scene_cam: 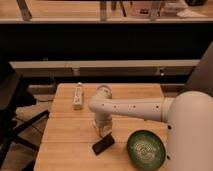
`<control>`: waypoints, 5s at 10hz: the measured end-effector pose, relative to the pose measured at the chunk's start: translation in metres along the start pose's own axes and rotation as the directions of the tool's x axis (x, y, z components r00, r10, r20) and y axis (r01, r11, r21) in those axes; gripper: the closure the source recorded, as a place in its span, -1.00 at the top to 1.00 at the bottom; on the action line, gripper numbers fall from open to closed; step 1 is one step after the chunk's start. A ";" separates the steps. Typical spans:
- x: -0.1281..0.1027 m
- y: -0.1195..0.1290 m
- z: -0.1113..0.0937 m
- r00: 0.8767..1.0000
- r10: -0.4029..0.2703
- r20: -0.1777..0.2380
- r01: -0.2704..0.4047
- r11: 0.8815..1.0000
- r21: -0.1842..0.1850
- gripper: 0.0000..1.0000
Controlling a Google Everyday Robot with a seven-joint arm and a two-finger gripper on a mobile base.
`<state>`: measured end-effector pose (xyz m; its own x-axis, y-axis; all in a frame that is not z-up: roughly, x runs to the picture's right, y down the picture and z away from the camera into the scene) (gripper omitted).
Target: Wipe the white sponge on the table
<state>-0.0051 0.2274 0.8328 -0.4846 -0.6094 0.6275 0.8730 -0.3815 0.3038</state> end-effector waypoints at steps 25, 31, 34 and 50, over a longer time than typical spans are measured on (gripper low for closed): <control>-0.018 0.067 -0.028 0.999 -0.021 0.035 0.022 0.999 -0.026 -0.98; -0.010 0.066 -0.034 0.996 -0.080 0.050 0.083 0.995 -0.052 -0.98; -0.011 0.066 -0.036 0.992 -0.107 0.059 0.111 0.992 -0.063 -0.98; 0.012 0.050 -0.040 0.945 -0.310 0.109 0.322 0.939 -0.121 -0.98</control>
<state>0.0307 0.1732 0.8266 -0.7223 -0.3817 0.5766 0.6573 -0.6382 0.4009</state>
